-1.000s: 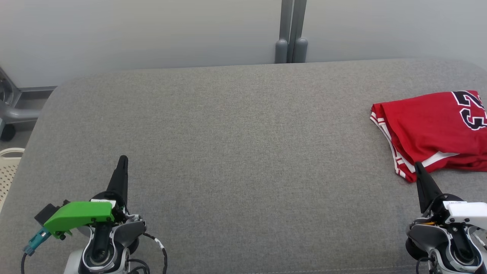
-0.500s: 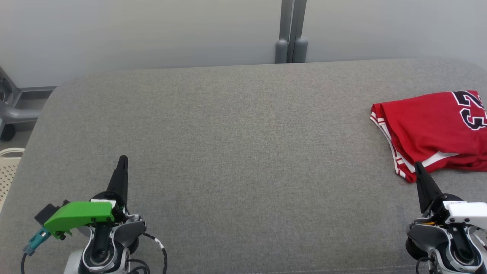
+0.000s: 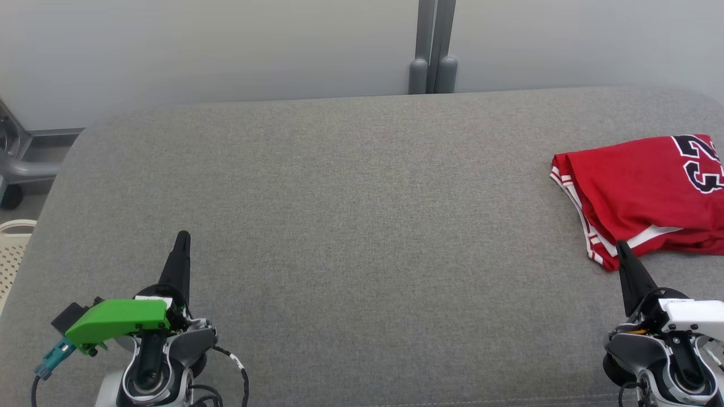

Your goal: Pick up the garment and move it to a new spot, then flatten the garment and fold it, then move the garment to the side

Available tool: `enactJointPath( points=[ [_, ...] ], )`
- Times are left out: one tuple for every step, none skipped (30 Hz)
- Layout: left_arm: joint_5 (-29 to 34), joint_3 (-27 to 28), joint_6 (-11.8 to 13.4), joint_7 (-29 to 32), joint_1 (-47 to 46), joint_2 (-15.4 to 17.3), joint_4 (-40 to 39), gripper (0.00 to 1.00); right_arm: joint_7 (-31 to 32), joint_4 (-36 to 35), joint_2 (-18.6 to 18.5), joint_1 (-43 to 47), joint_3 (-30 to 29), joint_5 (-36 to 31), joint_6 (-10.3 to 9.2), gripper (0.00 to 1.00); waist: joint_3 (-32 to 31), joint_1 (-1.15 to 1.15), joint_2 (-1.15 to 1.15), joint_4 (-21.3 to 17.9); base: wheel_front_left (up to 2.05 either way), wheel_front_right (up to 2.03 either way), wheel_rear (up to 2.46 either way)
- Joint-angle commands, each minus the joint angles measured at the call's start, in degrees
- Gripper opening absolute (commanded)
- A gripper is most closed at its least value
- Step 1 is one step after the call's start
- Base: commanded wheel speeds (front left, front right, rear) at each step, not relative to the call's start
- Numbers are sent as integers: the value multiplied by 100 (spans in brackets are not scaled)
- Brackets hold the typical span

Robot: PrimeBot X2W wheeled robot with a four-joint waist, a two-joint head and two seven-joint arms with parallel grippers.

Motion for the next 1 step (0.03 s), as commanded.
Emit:
enactJointPath(
  points=[
    [-27,18,-31,14,-77,0,5,0,18,-17,-24,-49,-8,25,2,0,0,0,0,0,0,0,0]
  ],
)
